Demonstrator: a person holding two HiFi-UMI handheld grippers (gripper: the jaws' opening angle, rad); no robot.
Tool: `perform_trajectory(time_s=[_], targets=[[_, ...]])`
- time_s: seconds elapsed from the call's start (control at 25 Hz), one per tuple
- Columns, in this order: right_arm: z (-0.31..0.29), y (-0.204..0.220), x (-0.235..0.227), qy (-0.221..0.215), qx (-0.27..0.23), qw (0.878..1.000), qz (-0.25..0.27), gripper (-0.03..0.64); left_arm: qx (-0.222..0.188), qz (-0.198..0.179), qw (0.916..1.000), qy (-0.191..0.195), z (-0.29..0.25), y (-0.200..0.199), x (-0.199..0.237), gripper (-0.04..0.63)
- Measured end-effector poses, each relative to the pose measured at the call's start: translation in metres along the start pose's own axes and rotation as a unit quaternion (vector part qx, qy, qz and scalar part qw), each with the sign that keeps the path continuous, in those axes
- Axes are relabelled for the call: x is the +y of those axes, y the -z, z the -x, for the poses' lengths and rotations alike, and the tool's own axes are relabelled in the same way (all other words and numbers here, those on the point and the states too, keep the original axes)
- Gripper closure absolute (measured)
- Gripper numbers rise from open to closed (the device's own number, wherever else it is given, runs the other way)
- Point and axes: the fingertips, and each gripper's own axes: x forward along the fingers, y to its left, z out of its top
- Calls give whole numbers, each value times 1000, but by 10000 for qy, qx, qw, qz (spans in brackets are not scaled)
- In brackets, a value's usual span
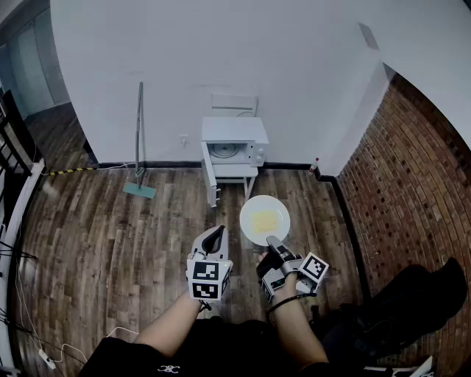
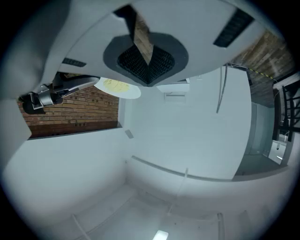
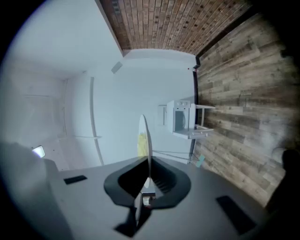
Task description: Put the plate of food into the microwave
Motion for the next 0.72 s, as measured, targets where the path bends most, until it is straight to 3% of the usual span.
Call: perform_trajectory(time_s=[0.16,0.72], targets=[[-31,-7,14,-240,83,9997,23,595,27,278,9996,-19,-26,-6,18,604],[-72,-35,-11,228,-3,9996,-168,595,273,375,9989,41,-74,1,35,604]])
